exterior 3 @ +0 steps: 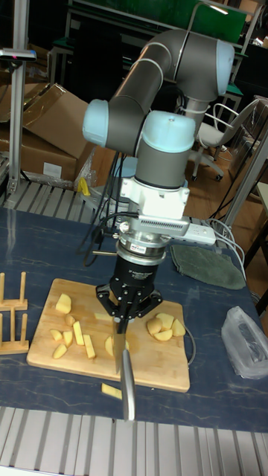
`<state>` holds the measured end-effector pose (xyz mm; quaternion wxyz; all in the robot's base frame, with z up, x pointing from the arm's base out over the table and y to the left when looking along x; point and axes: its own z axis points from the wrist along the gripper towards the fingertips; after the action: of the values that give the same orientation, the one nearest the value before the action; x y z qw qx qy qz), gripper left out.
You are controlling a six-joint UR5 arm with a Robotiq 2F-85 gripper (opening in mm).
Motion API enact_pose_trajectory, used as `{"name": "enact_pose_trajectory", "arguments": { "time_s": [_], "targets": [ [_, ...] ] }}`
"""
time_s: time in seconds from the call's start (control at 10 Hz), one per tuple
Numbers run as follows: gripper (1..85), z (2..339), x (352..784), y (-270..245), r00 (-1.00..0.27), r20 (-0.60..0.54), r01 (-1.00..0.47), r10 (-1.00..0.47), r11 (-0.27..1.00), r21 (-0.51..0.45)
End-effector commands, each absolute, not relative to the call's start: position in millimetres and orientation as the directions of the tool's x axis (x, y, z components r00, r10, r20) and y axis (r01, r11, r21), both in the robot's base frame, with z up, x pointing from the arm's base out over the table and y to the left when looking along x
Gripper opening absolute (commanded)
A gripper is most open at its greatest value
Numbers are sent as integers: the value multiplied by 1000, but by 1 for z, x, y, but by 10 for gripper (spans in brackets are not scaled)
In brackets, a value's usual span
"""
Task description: Chop the potatoes
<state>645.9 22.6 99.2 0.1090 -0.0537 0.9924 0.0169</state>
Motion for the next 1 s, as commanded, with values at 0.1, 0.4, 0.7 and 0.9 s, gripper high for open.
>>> {"name": "enact_pose_trajectory", "arguments": {
  "time_s": [0.1,0.4,0.7,0.9],
  "targets": [
    [10,103,643,49,-976,-216,-55,-38,996,73],
    [10,105,643,53,-977,-201,-82,-72,996,43],
    [10,106,641,63,-980,-169,-109,-108,994,-1],
    [10,105,637,71,-976,-155,-150,-151,989,-17]
  ]
}}
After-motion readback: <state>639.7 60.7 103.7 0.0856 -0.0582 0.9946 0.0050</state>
